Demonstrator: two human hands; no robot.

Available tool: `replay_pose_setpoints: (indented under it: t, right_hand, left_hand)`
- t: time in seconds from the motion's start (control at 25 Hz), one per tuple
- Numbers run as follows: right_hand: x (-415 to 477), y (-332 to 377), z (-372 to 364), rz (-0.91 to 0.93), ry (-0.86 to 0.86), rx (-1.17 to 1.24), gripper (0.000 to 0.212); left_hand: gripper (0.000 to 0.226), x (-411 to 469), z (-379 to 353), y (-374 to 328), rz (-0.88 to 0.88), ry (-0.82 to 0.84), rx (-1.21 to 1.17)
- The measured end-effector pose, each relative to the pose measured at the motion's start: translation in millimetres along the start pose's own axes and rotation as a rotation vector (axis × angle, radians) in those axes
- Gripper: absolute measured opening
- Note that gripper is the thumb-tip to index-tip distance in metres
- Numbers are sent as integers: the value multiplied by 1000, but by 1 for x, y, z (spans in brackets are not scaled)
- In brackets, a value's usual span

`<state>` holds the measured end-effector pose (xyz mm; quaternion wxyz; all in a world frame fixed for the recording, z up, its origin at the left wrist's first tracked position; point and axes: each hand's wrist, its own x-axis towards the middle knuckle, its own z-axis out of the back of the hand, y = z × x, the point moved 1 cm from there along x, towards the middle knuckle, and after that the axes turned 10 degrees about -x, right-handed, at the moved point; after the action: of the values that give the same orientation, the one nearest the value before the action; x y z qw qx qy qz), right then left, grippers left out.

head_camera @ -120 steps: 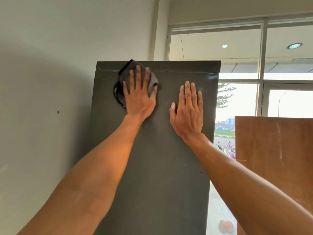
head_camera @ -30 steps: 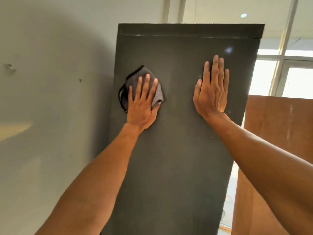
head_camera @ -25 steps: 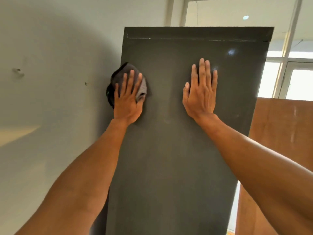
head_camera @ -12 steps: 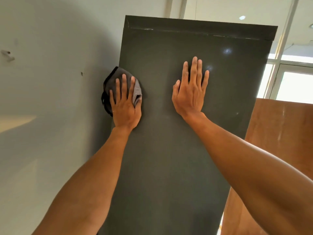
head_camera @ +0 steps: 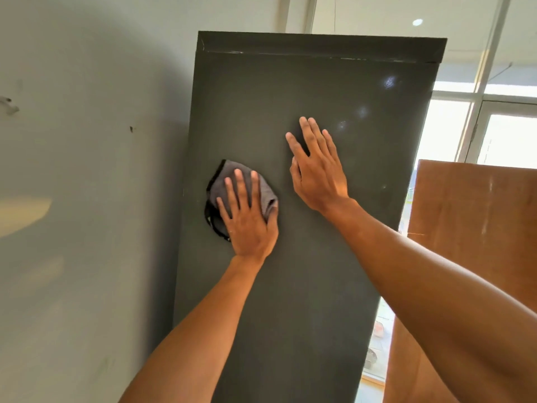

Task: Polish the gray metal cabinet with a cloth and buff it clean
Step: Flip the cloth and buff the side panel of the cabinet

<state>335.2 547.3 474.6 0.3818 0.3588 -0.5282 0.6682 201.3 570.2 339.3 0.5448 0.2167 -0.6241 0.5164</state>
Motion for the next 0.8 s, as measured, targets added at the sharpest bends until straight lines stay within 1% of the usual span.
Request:
replay_pose_setpoints:
  t: [0.12, 0.24, 0.4, 0.48, 0.56, 0.64, 0.8]
  right_hand:
    - [-8, -22, 9, 29, 6, 48, 58]
    - [-22, -41, 16, 46, 28, 98, 61]
    - [-41, -61, 28, 73, 49, 180, 55]
    - [-45, -66, 30, 80, 56, 207, 58]
    - [-49, -64, 30, 58, 28, 230, 58]
    - [-53, -59, 28, 32, 12, 232, 57]
    - [-60, -47, 26, -33, -2, 185, 59]
  left_hand:
    - [74, -15, -10, -43, -80, 44, -4]
    - [75, -32, -19, -82, -218, 115, -27]
    - [69, -52, -26, -119, -259, 162, -49]
    - [63, -64, -29, -132, -354, 224, -45]
    - [57, -76, -30, -138, -502, 318, -11]
    - [53, -84, -33, -133, -628, 374, 48]
    - [57, -75, -28, -105, -795, 424, 133]
